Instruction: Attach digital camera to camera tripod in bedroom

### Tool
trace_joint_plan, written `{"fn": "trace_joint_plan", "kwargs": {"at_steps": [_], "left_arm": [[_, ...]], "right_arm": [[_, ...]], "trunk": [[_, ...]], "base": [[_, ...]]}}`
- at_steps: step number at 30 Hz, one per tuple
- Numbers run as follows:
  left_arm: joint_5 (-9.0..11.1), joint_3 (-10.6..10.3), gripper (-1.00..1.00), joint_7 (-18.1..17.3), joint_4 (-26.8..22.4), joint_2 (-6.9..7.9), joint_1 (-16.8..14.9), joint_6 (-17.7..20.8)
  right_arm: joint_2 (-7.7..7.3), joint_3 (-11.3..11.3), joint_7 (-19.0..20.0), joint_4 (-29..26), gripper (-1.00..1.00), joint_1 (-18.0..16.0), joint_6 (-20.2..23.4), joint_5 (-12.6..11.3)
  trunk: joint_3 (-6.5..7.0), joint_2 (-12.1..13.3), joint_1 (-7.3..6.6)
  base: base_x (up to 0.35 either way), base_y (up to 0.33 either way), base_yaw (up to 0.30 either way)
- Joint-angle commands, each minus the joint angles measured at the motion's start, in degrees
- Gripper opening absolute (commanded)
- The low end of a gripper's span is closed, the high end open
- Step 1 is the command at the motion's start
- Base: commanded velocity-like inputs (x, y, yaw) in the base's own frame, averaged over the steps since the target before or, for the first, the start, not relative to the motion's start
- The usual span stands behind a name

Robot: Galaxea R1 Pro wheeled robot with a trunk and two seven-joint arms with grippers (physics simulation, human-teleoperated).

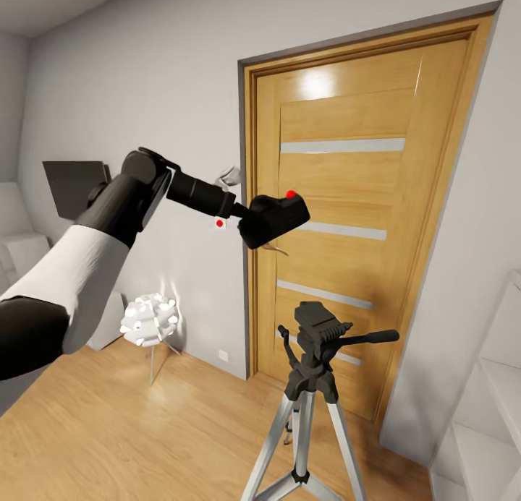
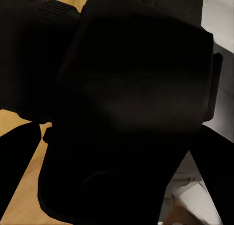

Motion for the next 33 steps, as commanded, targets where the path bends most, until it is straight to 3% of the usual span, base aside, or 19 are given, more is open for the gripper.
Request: {"fn": "trace_joint_plan", "kwargs": {"at_steps": [1,9,14,25,30,33], "left_arm": [[-0.5,0.1,-1.0,-0.2,0.5,-0.06,0.0,0.6],[-0.4,0.0,-1.0,0.0,1.1,-0.46,0.0,0.6],[-0.4,0.0,-1.0,0.1,1.2,-1.1,0.1,0.6],[-0.4,-0.1,-1.0,0.1,1.5,-0.96,0.1,0.6],[-0.4,-0.2,-1.0,0.0,1.5,-1.07,0.1,0.6],[-0.4,-0.2,-1.0,0.0,1.5,-1.09,0.1,0.6]], "right_arm": [[0.01,0.1,0.0,-0.9,1.0,0.0,-0.2,-0.5],[0.04,0.5,1.3,-2.0,1.0,0.0,-0.9,-0.5],[0.07,0.6,4.3,-2.2,1.0,0.0,-3.1,-0.5],[0.07,0.5,4.8,-2.2,1.0,0.0,-5.5,-0.5],[-0.14,0.3,10.1,-1.3,1.0,0.0,-11.0,-0.6],[-0.42,-0.2,15.7,-0.5,1.0,0.0,-13.3,-0.7]], "trunk": [[-0.03,0.0,0.02],[-0.03,0.0,0.02],[-0.03,0.0,0.02],[-0.03,0.0,0.02],[-0.03,0.0,0.02],[-0.03,0.0,0.02]], "base": [[0.0,0.0,0.0],[0.0,0.0,0.0],[0.0,0.0,0.0],[0.0,0.0,0.0],[0.0,0.0,0.0],[0.0,0.0,0.0]]}}
